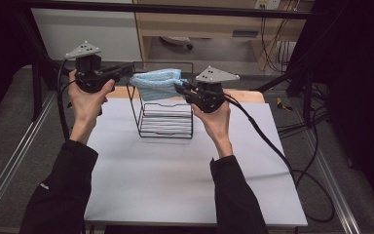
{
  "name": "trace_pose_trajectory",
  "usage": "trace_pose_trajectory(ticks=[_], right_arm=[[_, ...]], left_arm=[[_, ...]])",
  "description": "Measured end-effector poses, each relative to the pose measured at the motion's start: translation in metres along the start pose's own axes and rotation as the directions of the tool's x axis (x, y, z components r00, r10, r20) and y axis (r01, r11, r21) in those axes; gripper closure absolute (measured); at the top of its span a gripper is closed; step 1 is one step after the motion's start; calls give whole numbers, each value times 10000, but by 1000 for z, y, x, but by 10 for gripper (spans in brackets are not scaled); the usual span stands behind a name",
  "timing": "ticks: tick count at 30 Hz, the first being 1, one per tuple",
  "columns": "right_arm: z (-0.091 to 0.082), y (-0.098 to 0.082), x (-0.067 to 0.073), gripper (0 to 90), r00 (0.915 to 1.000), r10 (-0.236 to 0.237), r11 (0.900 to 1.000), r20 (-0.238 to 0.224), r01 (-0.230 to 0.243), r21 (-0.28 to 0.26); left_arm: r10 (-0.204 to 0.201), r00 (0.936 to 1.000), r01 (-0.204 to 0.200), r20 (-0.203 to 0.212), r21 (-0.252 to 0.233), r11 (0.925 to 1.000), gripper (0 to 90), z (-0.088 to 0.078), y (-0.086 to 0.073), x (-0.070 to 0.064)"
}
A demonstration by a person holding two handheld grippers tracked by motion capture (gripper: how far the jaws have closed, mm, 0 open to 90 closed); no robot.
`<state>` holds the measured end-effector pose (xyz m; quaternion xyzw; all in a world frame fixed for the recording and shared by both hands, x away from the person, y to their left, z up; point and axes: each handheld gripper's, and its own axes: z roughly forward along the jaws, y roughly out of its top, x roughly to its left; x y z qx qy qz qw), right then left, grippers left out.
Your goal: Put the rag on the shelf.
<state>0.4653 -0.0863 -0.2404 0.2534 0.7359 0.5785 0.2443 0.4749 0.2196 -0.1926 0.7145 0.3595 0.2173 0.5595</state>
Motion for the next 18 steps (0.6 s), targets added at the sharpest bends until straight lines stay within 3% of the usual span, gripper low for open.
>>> trace_pose_trajectory(ticks=[4,10,14,18], right_arm=[[0,-1,1,802,10000,-64,10000,35,64,54],[0,-2,2,767,9999,-139,9997,18,138,197],[-1,-2,4,694,9999,-115,9998,-72,117,177],[-3,-1,5,557,10000,-4,10000,-96,5,87]], left_arm=[[-77,9994,63,333,413,9991,895,6,-5,-1],[157,9983,-192,568,628,9978,896,7,-19,-5],[387,9975,-430,592,732,9964,897,6,-26,-8],[675,9964,-715,515,814,9941,898,7,-31,-11]])
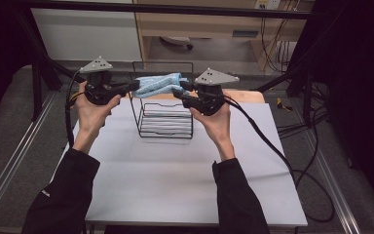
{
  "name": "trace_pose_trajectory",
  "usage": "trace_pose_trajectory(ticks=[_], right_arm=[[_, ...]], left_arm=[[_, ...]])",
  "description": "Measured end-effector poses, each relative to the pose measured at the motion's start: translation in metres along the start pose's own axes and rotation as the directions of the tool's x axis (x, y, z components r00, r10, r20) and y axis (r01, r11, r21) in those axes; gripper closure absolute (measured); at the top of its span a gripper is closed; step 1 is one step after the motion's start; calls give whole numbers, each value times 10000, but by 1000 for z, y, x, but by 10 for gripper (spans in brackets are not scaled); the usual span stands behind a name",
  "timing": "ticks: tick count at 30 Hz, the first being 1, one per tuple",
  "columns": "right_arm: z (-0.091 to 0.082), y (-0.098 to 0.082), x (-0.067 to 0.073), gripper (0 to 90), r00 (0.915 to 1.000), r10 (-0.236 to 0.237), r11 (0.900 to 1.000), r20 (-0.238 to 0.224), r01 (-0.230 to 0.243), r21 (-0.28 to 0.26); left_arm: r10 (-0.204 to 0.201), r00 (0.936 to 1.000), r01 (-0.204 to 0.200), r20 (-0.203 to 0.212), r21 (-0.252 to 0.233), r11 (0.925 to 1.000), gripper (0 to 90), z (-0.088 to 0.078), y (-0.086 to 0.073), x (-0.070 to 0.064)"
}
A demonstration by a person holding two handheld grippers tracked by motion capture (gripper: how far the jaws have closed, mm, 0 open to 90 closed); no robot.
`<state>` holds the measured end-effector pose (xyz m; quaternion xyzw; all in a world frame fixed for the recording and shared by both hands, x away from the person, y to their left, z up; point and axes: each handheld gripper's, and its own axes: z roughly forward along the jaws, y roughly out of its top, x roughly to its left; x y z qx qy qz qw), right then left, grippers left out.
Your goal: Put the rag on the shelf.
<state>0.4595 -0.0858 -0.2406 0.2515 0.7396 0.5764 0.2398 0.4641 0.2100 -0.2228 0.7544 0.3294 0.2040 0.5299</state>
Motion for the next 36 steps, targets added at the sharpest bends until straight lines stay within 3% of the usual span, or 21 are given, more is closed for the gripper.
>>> trace_pose_trajectory(ticks=[5,9,13,16,21,27,36], right_arm=[[-7,4,0,419,9998,179,9994,36,-178,-282],[-11,9,-1,389,9990,444,9974,95,-438,-564],[-11,14,-1,525,9994,334,9987,51,-332,-388],[-6,17,3,685,9983,479,9987,-346,-484,-145],[4,12,6,867,9951,683,9943,-722,-619,870],[7,-5,-1,893,9965,764,9893,-342,-715,1273],[11,-22,-6,891,9975,702,9914,-99,-686,1113]], left_arm=[[125,9999,-124,-33,91,9999,898,3,-4,-2],[151,9999,-151,-39,169,9997,898,5,-9,-2],[320,9994,-318,-98,257,9992,898,7,-14,-2],[292,9995,-289,-102,280,9992,898,8,-17,-2],[333,9994,-330,-74,310,9990,898,8,-22,-2],[341,9994,-340,-34,291,9990,898,5,-27,-1],[389,9991,-379,-166,584,9976,898,15,-37,-1]])
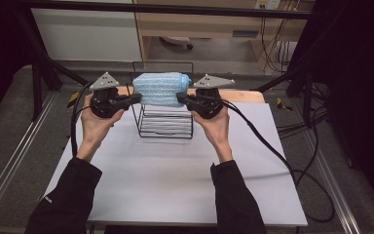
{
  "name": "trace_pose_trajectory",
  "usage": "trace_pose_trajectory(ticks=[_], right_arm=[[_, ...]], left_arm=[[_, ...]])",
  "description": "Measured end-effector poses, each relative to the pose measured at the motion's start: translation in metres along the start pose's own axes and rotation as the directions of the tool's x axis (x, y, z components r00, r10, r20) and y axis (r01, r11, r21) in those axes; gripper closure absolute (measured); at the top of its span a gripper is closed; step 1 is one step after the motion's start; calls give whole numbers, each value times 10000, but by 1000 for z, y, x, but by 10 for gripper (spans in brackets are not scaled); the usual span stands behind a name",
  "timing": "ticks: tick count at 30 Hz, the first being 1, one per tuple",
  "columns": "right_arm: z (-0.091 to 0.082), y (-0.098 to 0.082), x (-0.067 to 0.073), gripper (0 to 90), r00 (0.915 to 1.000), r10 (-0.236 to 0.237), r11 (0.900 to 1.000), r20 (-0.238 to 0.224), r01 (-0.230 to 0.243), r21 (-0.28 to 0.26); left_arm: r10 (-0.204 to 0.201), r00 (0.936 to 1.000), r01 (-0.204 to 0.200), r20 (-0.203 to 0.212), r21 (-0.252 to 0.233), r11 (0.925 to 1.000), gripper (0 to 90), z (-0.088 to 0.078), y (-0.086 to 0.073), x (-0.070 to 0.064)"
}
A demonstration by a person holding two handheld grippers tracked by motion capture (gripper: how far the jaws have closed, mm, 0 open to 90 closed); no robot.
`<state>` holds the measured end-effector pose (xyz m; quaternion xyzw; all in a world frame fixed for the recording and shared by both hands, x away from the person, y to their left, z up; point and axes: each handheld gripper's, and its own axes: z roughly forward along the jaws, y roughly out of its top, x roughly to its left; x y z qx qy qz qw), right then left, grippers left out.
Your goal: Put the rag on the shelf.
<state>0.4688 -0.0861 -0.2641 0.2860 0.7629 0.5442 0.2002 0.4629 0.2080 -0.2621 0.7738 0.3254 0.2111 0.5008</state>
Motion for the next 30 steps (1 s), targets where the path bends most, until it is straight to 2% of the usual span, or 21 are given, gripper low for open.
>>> trace_pose_trajectory(ticks=[4,8,12,15,21,30], right_arm=[[4,-5,-3,888,9998,124,9999,127,-123,-83],[8,-9,-3,882,9993,58,9999,370,-54,-117],[12,-10,-3,869,9992,41,10000,409,-38,-75],[9,-10,-3,858,9993,9,9999,376,-5,-115],[-2,-6,1,818,9998,35,9987,187,-25,-511],[-14,-1,2,720,9998,176,9969,37,-172,-772]], left_arm=[[-28,9998,28,-174,40,10000,898,9,-3,1],[-112,9991,110,-399,-30,9999,898,17,-4,4],[-158,9990,154,-421,-100,9998,897,18,-4,4],[-66,9994,61,-352,-154,9999,889,13,-3,2],[-133,9998,123,-175,-560,9984,844,-1,1,-2],[-286,9994,275,-169,-615,9977,705,-15,5,-5]])
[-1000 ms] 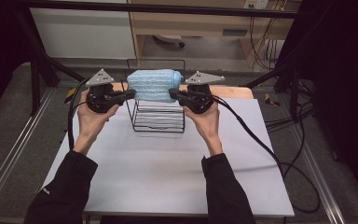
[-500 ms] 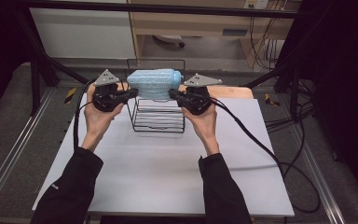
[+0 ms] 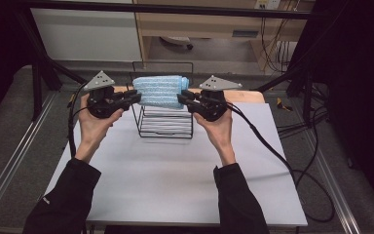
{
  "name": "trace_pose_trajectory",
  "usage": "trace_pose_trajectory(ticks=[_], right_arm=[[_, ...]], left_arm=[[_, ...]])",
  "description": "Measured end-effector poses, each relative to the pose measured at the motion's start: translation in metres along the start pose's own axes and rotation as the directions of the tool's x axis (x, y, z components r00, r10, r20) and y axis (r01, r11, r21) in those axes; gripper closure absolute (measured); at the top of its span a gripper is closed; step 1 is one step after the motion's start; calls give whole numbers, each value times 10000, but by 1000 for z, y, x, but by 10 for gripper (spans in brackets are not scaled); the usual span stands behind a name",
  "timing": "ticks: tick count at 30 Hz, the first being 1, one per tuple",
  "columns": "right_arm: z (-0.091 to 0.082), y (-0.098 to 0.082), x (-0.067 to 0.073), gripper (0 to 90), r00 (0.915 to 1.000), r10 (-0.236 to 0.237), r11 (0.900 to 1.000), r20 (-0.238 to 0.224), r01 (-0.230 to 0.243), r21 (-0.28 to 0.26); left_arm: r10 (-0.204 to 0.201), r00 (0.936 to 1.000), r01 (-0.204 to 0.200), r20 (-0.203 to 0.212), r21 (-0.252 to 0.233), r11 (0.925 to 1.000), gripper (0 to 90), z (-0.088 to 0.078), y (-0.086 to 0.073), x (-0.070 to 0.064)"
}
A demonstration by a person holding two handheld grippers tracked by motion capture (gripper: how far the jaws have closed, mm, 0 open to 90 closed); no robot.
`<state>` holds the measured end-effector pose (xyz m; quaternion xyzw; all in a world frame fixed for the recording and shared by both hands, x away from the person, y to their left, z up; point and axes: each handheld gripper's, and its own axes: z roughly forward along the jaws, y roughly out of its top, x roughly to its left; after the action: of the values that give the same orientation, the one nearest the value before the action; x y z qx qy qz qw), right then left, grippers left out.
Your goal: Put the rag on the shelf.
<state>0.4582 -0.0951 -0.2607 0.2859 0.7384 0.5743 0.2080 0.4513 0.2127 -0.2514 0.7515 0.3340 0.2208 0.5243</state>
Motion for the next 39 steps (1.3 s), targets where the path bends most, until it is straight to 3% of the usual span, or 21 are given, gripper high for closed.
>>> trace_pose_trajectory(ticks=[8,15,19,26,30,39], right_arm=[[-14,5,0,558,9994,346,9993,-40,-346,-132],[-33,10,-2,415,9997,260,9996,48,-260,-113],[-43,8,-4,322,9997,162,9998,180,-165,130],[-59,-13,-15,162,9981,516,9971,327,-533,539],[-67,-30,-21,114,9968,750,9946,291,-769,704],[-86,-72,-27,44,9943,992,9891,396,-1029,1051]], left_arm=[[13,10000,-13,-17,-32,10000,578,-13,1,1],[-21,9999,20,-158,-71,10000,457,-25,-4,4],[-16,9998,19,-210,154,9999,392,-29,-12,5],[249,9996,-237,-150,742,9970,283,-32,-40,3],[241,9997,-234,-46,1116,9935,220,-31,-62,3],[-208,9997,188,123,1440,9894,105,-27,-108,1]])
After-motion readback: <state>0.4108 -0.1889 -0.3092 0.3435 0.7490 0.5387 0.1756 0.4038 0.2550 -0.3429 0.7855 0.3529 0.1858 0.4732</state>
